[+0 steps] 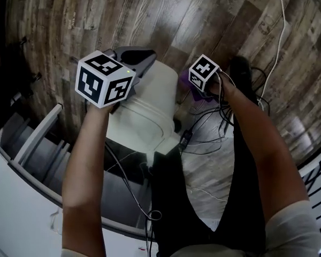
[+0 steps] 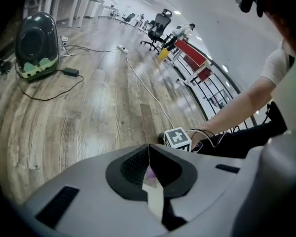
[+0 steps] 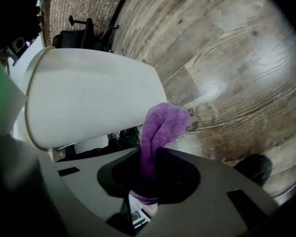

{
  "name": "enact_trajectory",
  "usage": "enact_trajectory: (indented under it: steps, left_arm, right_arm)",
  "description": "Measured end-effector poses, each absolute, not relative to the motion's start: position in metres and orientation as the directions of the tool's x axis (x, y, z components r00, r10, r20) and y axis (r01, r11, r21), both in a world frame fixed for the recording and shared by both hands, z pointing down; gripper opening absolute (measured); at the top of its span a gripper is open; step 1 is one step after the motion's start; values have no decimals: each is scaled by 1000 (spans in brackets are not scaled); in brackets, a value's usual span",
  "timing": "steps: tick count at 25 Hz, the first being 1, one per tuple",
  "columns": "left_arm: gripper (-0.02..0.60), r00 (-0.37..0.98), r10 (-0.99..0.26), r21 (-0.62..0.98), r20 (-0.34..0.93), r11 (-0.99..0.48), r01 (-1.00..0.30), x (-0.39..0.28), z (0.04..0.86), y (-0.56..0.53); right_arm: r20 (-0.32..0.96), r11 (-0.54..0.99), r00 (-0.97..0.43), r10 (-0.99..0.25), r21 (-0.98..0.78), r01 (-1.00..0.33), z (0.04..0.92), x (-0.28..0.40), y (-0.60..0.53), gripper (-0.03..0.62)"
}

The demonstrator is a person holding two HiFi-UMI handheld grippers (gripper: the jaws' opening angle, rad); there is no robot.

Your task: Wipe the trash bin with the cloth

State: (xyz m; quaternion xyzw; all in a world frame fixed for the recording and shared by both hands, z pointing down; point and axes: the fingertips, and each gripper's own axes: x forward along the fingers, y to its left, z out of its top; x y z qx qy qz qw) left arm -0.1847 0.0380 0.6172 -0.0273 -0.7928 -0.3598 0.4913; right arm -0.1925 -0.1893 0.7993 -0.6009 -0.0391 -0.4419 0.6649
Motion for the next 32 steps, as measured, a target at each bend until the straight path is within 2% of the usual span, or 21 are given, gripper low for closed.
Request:
enact_trajectory:
  steps: [8,14,22,32]
  left_arm:
    - [5,-644,-67,539,762,616,574,-183,524,29]
    - [5,-665,50,540,745,540,646,-173,472,13]
    - [5,-623,226,499,749,427,755,-170,391,-10]
    - [5,-549,456,485,701,260,835,-181,239,-43]
  right_arm:
    - [697,-394,559,-450,-716,576,691,-243,-133,91]
    - [744,-488,547,-385,-667,563,625,-272,-106,91]
    - [771,-582,564,-296,-614,534,519,-312,-59,91]
    - [805,-805,543,-237,-476,355,349,-328,-13,91]
